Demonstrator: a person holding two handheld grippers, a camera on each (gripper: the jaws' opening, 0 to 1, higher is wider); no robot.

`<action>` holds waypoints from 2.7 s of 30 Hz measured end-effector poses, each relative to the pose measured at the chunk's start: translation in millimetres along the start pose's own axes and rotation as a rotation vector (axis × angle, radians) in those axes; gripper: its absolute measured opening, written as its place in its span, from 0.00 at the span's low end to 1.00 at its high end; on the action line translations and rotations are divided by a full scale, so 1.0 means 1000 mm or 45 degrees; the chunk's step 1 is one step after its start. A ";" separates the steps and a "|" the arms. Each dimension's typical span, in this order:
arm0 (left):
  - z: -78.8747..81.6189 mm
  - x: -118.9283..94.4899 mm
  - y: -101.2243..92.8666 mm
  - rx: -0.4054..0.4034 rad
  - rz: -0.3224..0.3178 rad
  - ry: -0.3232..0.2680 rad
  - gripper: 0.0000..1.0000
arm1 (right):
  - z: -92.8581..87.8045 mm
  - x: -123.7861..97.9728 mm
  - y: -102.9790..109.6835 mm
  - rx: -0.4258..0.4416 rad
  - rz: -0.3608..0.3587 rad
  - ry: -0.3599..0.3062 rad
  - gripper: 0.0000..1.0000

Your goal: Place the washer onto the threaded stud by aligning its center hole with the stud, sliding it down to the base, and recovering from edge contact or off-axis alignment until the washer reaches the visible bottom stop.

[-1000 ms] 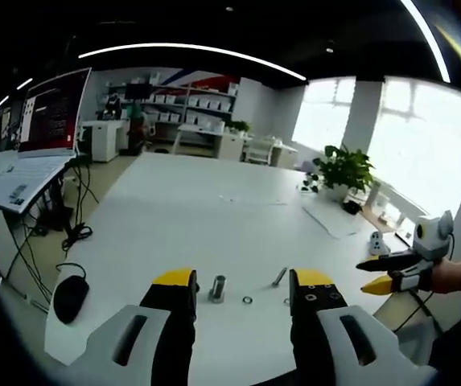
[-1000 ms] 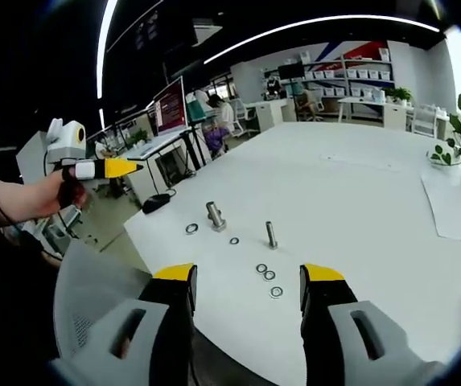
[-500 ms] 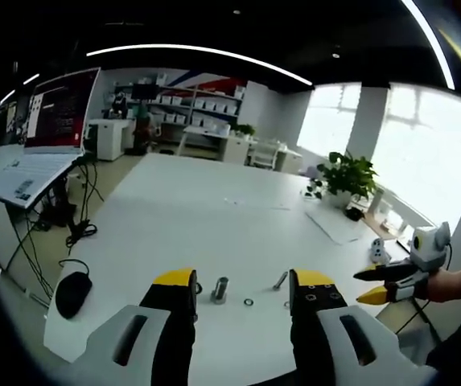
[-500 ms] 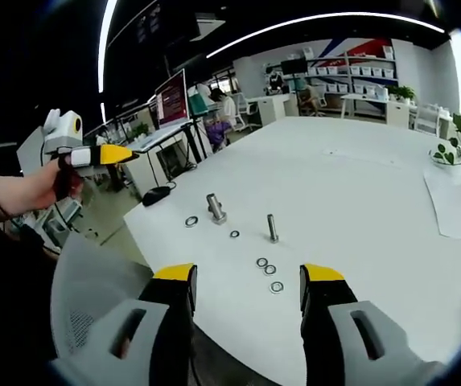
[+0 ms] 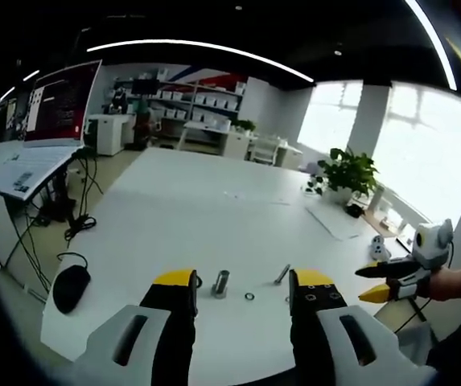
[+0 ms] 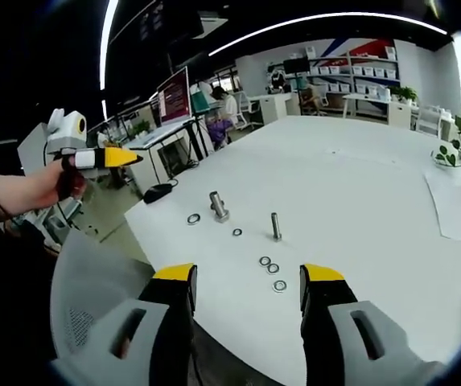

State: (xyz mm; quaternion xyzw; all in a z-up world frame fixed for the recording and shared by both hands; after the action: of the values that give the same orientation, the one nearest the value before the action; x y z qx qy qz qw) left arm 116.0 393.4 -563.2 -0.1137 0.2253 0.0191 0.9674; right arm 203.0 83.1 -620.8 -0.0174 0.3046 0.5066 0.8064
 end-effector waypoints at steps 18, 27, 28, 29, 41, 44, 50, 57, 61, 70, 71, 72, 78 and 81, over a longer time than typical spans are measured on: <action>-0.006 0.000 0.009 0.013 -0.020 0.033 0.44 | -0.005 0.001 0.004 0.018 -0.029 0.016 0.54; -0.007 0.000 0.011 0.025 -0.033 0.054 0.44 | -0.009 -0.003 0.007 0.028 -0.042 0.020 0.54; -0.007 -0.001 0.012 0.026 -0.031 0.057 0.44 | -0.009 -0.004 0.007 0.027 -0.045 0.022 0.54; -0.007 -0.001 0.012 0.027 -0.032 0.059 0.44 | -0.010 -0.004 0.007 0.027 -0.047 0.023 0.54; -0.009 -0.005 0.018 0.048 -0.034 0.106 0.44 | -0.018 -0.007 0.008 0.039 -0.068 0.050 0.54; -0.010 -0.007 0.018 0.053 -0.036 0.117 0.44 | -0.019 -0.008 0.008 0.049 -0.072 0.055 0.54; -0.011 -0.012 0.022 0.077 -0.041 0.139 0.44 | -0.020 -0.010 0.008 0.047 -0.078 0.068 0.54; -0.012 -0.015 0.023 0.078 -0.053 0.153 0.44 | -0.023 -0.013 0.008 0.049 -0.089 0.080 0.54; -0.012 -0.016 0.024 0.073 -0.056 0.154 0.44 | -0.025 -0.014 0.009 0.050 -0.084 0.092 0.54; -0.018 -0.013 0.023 0.078 -0.068 0.187 0.44 | -0.028 -0.014 0.010 0.071 -0.075 0.097 0.55; -0.019 -0.013 0.022 0.080 -0.071 0.191 0.44 | -0.028 -0.014 0.010 0.078 -0.070 0.100 0.55; -0.020 -0.013 0.021 0.085 -0.073 0.200 0.44 | -0.029 -0.014 0.010 0.083 -0.065 0.103 0.55; -0.022 -0.013 0.019 0.093 -0.077 0.220 0.44 | -0.030 -0.011 0.012 0.083 -0.051 0.116 0.55; -0.022 -0.013 0.019 0.107 -0.078 0.233 0.44 | -0.031 -0.011 0.012 0.089 -0.050 0.118 0.55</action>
State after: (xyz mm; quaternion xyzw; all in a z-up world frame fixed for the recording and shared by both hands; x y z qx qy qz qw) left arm 93.4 407.1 -581.3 -0.0809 0.3097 -0.0302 0.9469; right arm 175.0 70.0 -637.3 -0.0187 0.3589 0.4785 0.8012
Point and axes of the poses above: the point that each gripper's makers call its tool centre point, and the gripper's own axes: x roughly forward along the fingers, y roughly to its left, z roughly out of its top, the point moved 10 cm from there along -x, roughly backward along the fingers, and after that the axes turned 8 degrees about z, right-handed, at the moved point
